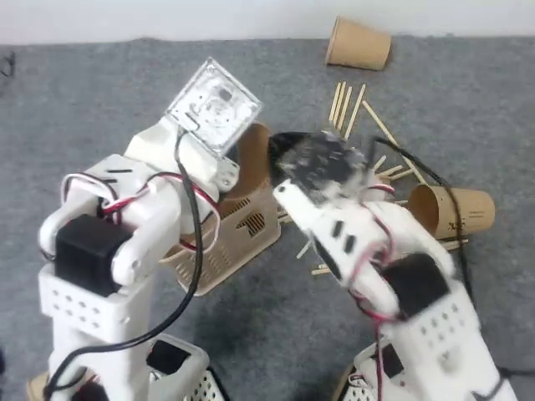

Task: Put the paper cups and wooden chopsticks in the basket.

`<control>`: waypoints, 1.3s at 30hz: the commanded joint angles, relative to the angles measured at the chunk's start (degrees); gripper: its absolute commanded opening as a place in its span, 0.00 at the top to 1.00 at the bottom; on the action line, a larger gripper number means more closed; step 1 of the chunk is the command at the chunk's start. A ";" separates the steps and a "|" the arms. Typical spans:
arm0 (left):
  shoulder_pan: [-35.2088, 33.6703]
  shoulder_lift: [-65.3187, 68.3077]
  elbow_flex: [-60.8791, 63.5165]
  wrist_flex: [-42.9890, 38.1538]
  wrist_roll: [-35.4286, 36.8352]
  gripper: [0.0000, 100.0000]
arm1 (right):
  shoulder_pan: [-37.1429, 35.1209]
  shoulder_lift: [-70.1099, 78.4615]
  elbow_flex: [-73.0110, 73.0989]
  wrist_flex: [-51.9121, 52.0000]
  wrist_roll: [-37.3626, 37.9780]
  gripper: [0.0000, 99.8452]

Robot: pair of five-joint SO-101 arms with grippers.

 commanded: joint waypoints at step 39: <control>-63.12 -8.35 -4.26 10.99 -13.80 0.80 | 1.80 -2.51 1.93 3.74 0.70 0.99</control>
